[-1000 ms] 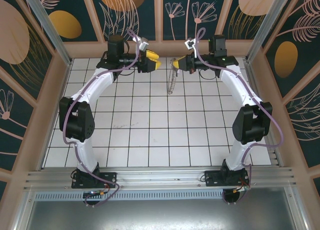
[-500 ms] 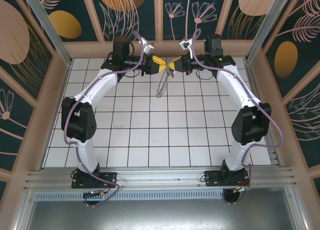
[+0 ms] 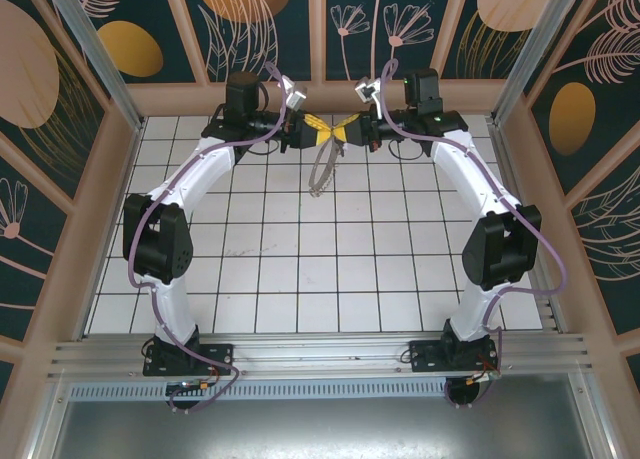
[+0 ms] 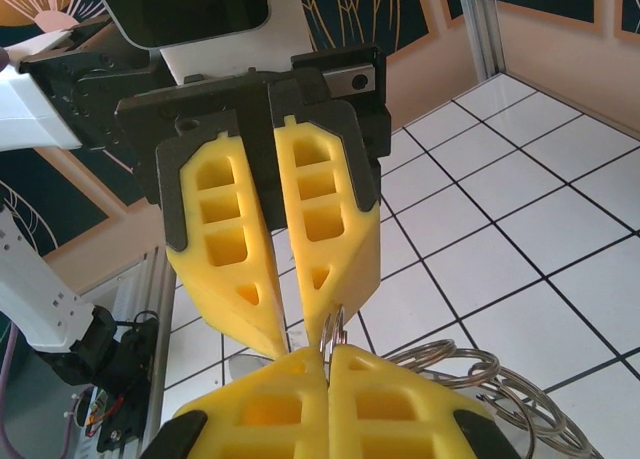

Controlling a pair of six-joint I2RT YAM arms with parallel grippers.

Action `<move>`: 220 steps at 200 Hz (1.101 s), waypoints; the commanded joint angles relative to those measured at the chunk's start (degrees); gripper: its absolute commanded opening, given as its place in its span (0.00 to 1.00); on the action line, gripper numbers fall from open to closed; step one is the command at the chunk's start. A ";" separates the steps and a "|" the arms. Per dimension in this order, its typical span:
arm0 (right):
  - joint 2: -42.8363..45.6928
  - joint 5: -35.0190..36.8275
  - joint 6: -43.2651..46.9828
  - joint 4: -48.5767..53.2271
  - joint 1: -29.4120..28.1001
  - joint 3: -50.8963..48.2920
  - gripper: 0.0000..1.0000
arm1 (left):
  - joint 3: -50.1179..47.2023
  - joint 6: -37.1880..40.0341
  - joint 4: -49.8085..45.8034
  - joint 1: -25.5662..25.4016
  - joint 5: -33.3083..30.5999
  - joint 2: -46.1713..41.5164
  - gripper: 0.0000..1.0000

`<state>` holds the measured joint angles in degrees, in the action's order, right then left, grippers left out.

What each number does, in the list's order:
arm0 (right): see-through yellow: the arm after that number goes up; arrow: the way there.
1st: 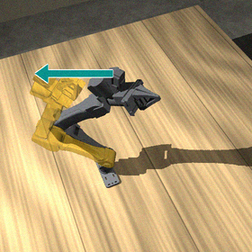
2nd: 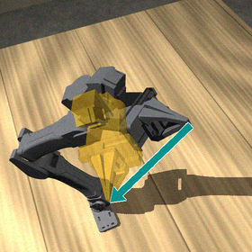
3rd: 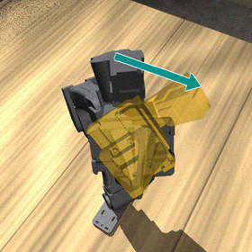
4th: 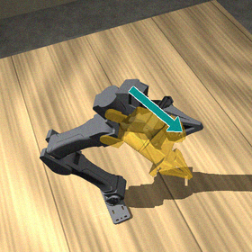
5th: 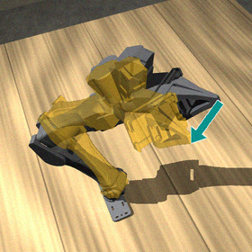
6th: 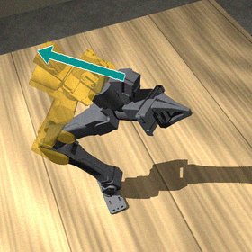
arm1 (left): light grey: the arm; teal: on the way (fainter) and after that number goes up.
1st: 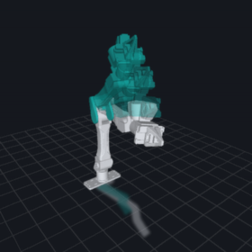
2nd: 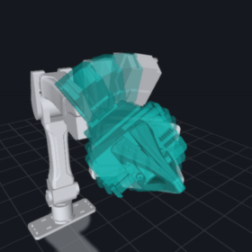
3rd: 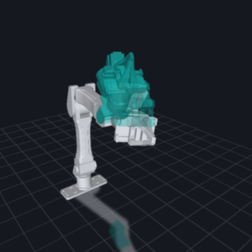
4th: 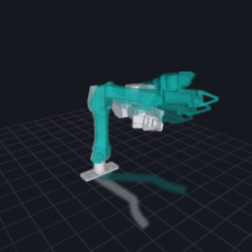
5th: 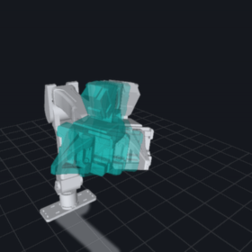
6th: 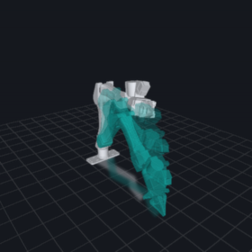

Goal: Put the keys on the keyring

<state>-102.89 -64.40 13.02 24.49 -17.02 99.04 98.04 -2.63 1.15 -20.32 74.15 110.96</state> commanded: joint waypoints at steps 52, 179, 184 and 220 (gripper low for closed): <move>1.97 -2.12 0.91 -0.30 -1.09 2.39 0.00 | 1.07 2.20 -0.97 -0.25 3.28 1.23 0.08; 1.04 -1.45 0.67 0.09 -1.46 3.43 0.00 | -0.17 2.07 1.36 -0.78 2.67 0.37 0.00; 1.13 -1.35 0.61 0.05 -1.44 3.50 0.00 | -0.80 1.08 3.03 -0.84 2.03 0.01 0.00; 1.75 -0.97 0.23 -0.40 -1.47 3.45 0.00 | -5.96 -6.39 15.16 -0.78 0.12 -2.40 0.00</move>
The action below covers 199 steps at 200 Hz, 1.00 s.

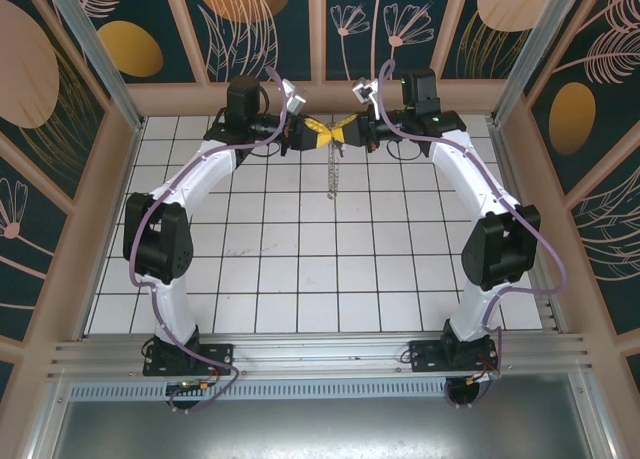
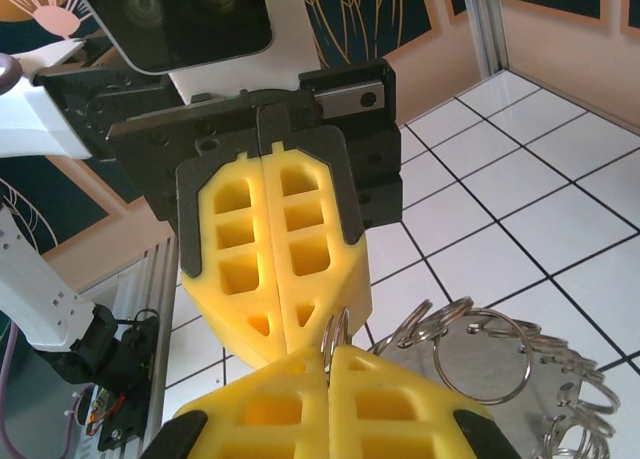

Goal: Put the keys on the keyring

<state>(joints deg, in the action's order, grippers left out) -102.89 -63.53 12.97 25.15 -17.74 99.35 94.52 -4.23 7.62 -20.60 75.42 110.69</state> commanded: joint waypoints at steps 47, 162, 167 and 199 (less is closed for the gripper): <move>1.68 -1.82 0.30 -1.15 -0.41 2.71 0.00 | -2.28 -5.36 8.83 -0.49 -0.36 -2.29 0.19; 2.75 -6.02 0.59 -1.51 0.36 1.10 0.00 | 3.50 -0.84 1.68 -0.50 5.96 -0.49 0.21; 2.68 -6.16 0.63 -1.48 0.42 1.05 0.00 | 3.74 -0.70 1.41 -0.49 6.20 -0.44 0.21; 2.78 -6.30 0.65 -1.67 0.46 1.02 0.00 | 5.43 1.34 -2.01 -0.49 6.97 0.33 0.21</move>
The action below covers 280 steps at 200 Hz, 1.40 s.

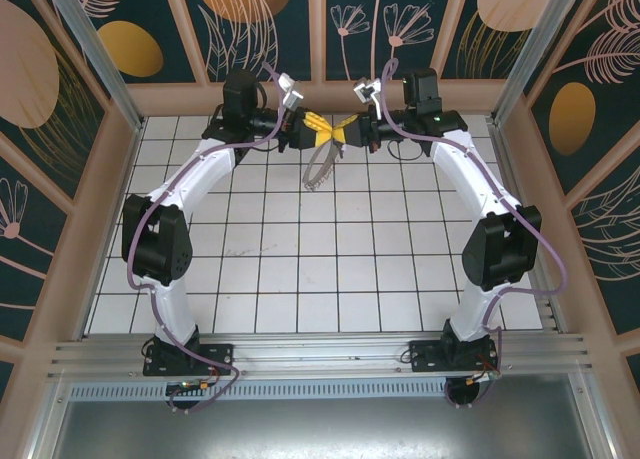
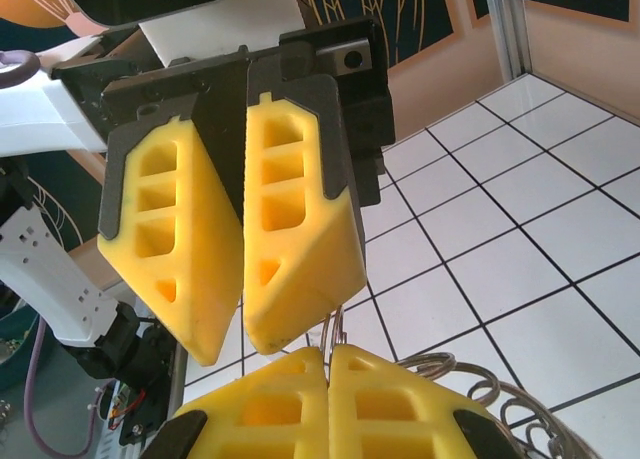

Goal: Put the keys on the keyring

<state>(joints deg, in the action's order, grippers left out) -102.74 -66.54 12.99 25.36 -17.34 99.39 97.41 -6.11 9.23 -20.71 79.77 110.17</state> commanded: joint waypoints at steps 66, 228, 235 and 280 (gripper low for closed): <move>3.80 -4.35 0.12 -2.72 0.39 0.64 0.00 | 2.48 5.56 -6.69 -0.41 2.63 2.40 0.19; 3.16 -4.92 -0.73 -4.20 0.54 -0.31 0.00 | 5.15 5.39 -6.56 -1.68 2.77 2.94 0.00; 3.15 -4.85 -0.82 -4.27 0.53 -0.18 0.00 | 5.12 5.41 -6.52 -1.70 2.65 2.94 0.00; 3.44 -4.77 -2.82 -6.03 1.43 0.01 0.00 | 3.78 5.05 -5.02 -1.70 -0.13 1.89 0.00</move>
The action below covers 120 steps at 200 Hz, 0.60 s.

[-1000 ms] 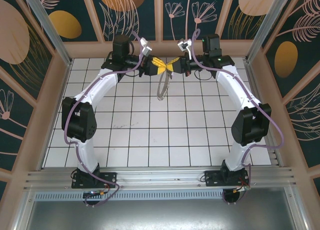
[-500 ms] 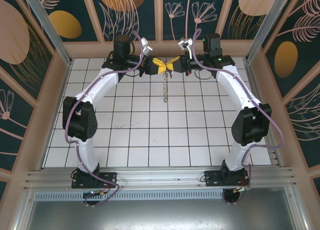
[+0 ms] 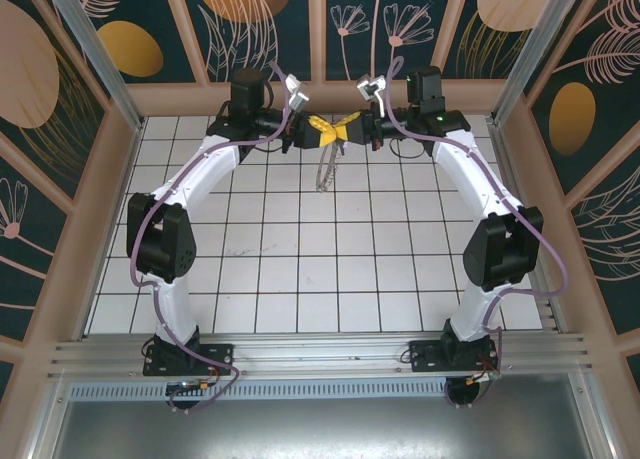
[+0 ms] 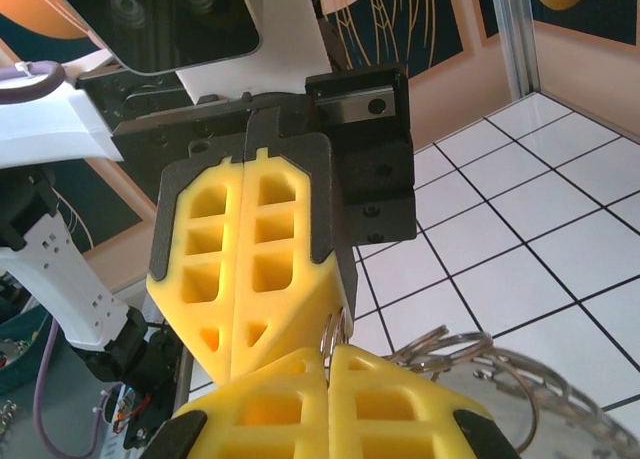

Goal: Put the keys on the keyring

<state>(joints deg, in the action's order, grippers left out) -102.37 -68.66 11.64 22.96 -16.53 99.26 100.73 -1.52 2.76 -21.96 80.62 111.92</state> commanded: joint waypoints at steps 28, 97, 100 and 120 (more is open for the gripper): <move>3.75 -2.86 -2.73 -5.10 1.16 -0.11 0.00 | -1.14 -2.61 6.02 -0.46 -1.34 -0.56 0.00; 5.83 -2.16 -3.40 -6.56 2.89 -3.49 0.00 | -2.13 -2.09 4.71 0.91 -5.71 -2.11 0.31; 6.00 -1.83 -3.51 -6.80 2.91 -3.89 0.00 | -2.27 -2.09 4.76 1.09 -6.32 -2.22 0.35; 7.40 0.44 -4.32 -8.34 3.06 -6.18 0.00 | -3.21 -2.17 4.74 1.56 -11.74 -3.15 0.57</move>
<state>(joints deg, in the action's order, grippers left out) -98.85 -68.71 8.56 18.98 -13.76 95.33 99.02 -3.60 6.79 -21.50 75.20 111.46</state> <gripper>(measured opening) 0.049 0.461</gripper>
